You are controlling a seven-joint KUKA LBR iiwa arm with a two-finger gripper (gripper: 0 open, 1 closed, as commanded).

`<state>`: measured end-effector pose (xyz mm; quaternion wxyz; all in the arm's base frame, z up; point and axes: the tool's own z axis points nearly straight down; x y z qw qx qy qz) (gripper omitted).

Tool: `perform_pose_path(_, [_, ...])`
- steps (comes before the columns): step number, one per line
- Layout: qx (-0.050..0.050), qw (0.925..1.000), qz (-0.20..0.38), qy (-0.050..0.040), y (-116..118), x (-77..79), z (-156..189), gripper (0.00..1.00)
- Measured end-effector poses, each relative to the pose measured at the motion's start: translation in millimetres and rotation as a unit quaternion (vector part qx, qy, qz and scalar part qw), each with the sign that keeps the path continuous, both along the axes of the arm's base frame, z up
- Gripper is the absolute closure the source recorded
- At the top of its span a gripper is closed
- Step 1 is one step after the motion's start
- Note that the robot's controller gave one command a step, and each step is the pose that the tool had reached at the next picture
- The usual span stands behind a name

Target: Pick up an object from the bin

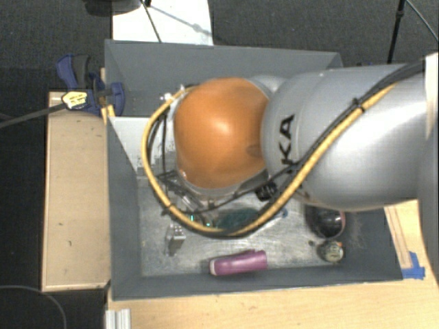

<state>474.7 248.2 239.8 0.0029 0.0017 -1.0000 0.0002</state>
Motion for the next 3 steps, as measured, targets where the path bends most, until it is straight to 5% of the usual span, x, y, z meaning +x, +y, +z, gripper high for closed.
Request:
perform_pose_path(1, [-0.001,0.9990,0.044,-0.0005,-82,48.0,-140,0.00])
perform_pose_path(2, [0.002,0.9992,0.038,-0.0134,-149,31.9,-154,0.00])
perform_pose_path(3, [0.002,0.9992,0.039,-0.0051,-145,27.0,-157,1.00])
